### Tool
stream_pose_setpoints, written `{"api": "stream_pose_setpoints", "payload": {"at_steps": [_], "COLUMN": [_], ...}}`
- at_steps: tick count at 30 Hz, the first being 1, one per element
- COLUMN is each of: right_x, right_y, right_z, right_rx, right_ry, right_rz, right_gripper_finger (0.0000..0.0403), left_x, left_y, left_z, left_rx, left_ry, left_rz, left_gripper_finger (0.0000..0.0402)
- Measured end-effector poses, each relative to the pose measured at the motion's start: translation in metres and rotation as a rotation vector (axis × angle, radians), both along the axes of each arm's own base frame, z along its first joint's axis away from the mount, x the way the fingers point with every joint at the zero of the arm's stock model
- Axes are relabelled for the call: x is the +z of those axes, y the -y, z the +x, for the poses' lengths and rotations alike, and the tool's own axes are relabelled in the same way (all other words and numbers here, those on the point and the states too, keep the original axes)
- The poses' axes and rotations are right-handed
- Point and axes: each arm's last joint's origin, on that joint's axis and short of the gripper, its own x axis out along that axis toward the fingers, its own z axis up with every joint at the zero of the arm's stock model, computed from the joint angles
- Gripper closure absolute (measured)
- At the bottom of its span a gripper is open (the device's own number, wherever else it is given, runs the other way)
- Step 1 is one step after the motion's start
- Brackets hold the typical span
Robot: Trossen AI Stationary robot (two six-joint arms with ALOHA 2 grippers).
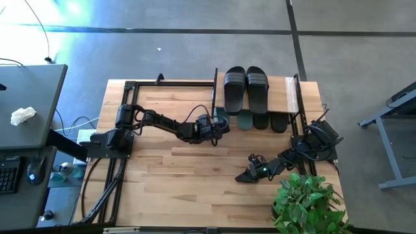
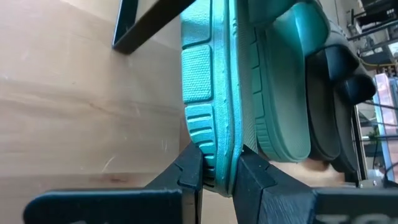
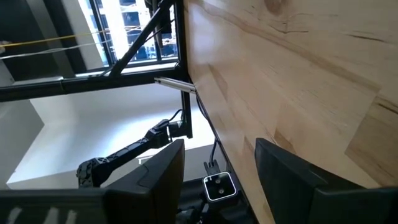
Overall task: Pick and place slides into the shelf
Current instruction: Put the green slipper under the shelf
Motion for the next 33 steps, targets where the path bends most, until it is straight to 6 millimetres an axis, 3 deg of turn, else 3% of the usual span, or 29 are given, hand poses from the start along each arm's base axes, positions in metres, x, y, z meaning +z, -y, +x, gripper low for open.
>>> {"api": "stream_pose_setpoints", "payload": {"at_steps": [5, 11, 21, 33], "right_x": [0.000, 0.000, 0.001, 0.001], "right_y": [0.000, 0.001, 0.001, 0.001], "right_z": [0.000, 0.000, 0.001, 0.001], "right_rx": [-0.017, -0.025, -0.032, -0.032], "right_ry": [0.002, 0.003, 0.013, 0.016], "right_rz": [-0.002, -0.002, -0.005, -0.020], "right_gripper_finger": [0.0217, 0.0217, 0.0217, 0.0217], "left_x": [-0.001, -0.017, -0.007, -0.007], "left_y": [0.000, -0.001, -0.005, -0.011], "left_z": [0.001, 0.014, 0.028, 0.026], "left_rx": [-0.006, -0.043, -0.085, -0.112], "left_ry": [0.010, 0.033, -0.006, -0.044], "left_rz": [-0.006, -0.051, -0.014, -0.050], "left_gripper_finger": [0.0363, 0.0363, 0.0364, 0.0246]}}
